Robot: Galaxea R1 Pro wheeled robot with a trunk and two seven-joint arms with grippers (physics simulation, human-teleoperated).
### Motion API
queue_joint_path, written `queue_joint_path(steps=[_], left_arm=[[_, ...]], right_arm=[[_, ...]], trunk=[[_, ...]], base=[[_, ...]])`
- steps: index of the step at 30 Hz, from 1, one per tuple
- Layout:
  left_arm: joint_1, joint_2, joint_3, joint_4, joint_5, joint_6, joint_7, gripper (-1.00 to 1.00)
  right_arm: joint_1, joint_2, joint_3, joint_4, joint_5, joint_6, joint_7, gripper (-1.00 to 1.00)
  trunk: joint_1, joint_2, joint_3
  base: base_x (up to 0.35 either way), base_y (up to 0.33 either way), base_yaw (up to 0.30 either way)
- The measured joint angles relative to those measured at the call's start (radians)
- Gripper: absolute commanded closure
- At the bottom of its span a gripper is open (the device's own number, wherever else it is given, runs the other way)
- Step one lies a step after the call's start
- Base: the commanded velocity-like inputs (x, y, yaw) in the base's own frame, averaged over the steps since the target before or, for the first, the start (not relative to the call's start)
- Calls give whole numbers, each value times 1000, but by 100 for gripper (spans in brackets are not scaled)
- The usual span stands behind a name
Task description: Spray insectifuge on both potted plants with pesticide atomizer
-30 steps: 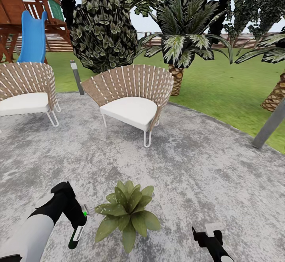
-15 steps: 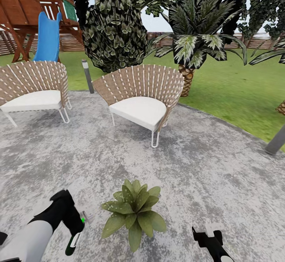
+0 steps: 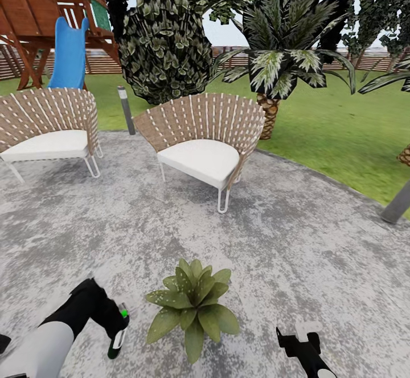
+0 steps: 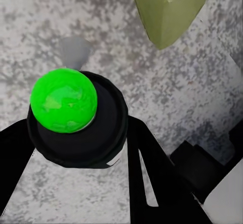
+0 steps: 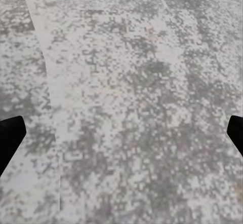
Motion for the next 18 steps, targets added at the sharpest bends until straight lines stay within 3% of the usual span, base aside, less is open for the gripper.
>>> queue_joint_path(steps=[3, 9, 13, 18], left_arm=[[7, 10, 2, 2, 0, -11, 1, 100], [34, 22, 73, -14, 0, -35, 7, 100], [38, 23, 75, -14, -11, -36, 17, 100], [41, 14, 73, -9, -9, -35, 104, 100]], right_arm=[[0, 0, 0, 0, 0, 0, 0, -100], [0, 1, 0, -1, 0, 0, -1, -100], [0, 2, 0, 0, 0, 0, -2, -100], [0, 2, 0, 1, 0, 0, -2, -100]], trunk=[[0, 0, 0], [0, 0, 0], [0, 0, 0], [0, 0, 0]], base=[[-116, -82, 0], [-225, -158, 13], [-96, -58, 200], [-11, -6, 267]])
